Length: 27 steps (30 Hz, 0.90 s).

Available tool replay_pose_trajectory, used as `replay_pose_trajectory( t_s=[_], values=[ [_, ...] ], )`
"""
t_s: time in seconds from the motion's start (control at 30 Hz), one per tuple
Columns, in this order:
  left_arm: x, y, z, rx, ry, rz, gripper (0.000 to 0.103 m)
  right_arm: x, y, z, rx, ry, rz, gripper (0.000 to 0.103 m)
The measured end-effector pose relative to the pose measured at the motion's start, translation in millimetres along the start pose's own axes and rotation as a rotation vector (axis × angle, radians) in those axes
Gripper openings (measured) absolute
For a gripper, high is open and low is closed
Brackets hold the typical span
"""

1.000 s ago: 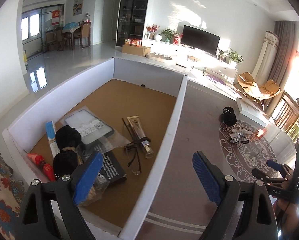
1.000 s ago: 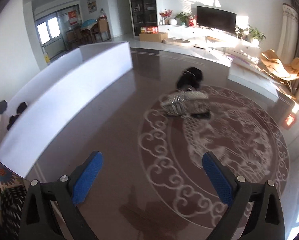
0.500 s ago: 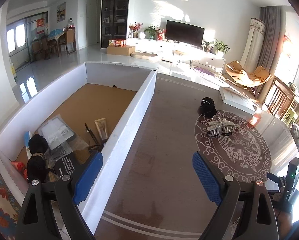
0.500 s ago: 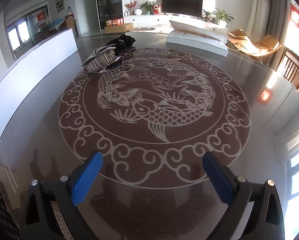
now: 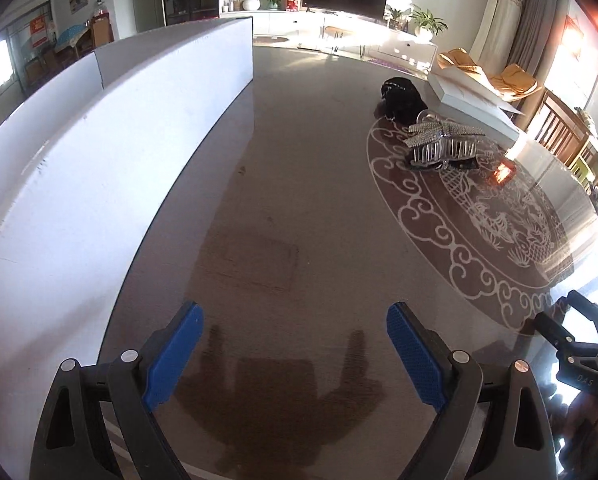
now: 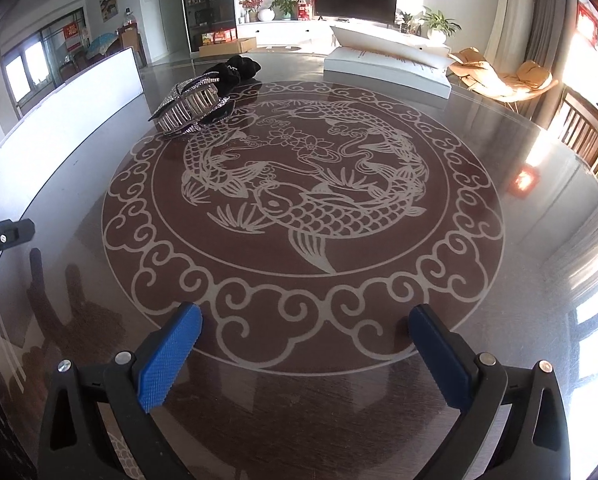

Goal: Organize objects

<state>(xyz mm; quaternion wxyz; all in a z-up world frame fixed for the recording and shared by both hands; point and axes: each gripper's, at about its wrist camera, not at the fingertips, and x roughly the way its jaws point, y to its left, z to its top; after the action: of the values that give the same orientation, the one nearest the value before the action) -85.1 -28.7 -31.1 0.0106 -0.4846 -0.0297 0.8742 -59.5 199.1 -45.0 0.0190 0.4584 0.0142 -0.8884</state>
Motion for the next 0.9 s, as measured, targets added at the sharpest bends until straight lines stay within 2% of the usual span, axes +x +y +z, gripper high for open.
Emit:
replay_pose_trajectory(
  t_s=[0.17,0.23,0.3,0.4,0.53,0.63,0.7,0.77,0.8,0.87,0.9],
  values=[
    [8,4,-6,-0.021,0.009,-0.002,0.094,14,3,20,-0.058,0.009,0.037,0.103],
    [8,6,-8,-0.029,0.004,0.014,0.094,30,-4,45,-0.035,0.013,-0.003,0.103],
    [9,3,-9,-0.013,0.003,0.035,0.095,50,-20,74,0.05,0.019,-0.045,0.103],
    [12,-6,-10,0.032,0.005,0.068,0.1,81,-34,117,0.143,0.04,-0.089,0.103],
    [13,-5,-10,0.031,0.007,0.06,0.103,108,-18,161,0.111,0.048,-0.084,0.103],
    [13,-5,-9,0.032,0.005,0.06,0.103,108,19,175,0.006,-0.01,0.003,0.103],
    [13,-5,-9,0.032,0.003,0.06,0.103,105,52,172,-0.097,-0.02,0.137,0.103],
    [13,-5,-9,0.031,0.001,0.061,0.103,102,88,158,-0.221,0.021,0.303,0.103],
    [13,-6,-8,0.031,0.001,0.061,0.103,96,102,149,-0.281,0.023,0.349,0.102],
    [13,-6,-8,0.032,0.001,0.06,0.103,83,113,139,-0.35,-0.01,0.383,0.101],
    [13,-6,-8,0.032,0.001,0.06,0.103,80,110,139,-0.34,-0.035,0.347,0.101]
  ],
)
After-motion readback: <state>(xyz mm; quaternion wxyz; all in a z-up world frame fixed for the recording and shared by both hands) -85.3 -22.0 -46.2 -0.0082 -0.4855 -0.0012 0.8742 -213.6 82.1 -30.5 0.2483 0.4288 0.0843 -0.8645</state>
